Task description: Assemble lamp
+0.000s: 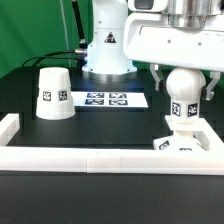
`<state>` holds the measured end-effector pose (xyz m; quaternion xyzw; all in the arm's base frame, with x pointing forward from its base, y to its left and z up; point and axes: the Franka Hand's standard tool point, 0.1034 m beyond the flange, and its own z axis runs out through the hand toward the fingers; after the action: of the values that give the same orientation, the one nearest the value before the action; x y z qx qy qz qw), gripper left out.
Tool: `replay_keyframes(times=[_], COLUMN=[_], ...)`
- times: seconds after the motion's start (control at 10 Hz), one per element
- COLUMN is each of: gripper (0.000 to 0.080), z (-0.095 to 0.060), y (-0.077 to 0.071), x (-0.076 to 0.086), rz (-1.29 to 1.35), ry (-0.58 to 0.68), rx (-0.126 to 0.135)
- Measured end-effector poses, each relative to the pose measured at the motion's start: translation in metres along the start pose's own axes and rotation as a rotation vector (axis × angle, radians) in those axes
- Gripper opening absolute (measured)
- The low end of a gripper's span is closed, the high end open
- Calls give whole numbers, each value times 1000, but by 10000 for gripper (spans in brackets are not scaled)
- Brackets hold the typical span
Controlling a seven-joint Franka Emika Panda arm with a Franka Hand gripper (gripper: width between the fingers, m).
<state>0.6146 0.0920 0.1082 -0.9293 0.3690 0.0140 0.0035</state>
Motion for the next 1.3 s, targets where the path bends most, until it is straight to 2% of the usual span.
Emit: replay_keyframes(times=[0.4,0.8,1.0,1.1,1.3], gripper=[579,579,580,671,698], z=[1,1,1,1,-1], y=[2,2,2,1,-3], x=[0,-2,-2,-1,0], rz=[372,547,521,468,320], ry=[-11,-17,-16,-13,-1], rx=[0,-7,-7,-2,14])
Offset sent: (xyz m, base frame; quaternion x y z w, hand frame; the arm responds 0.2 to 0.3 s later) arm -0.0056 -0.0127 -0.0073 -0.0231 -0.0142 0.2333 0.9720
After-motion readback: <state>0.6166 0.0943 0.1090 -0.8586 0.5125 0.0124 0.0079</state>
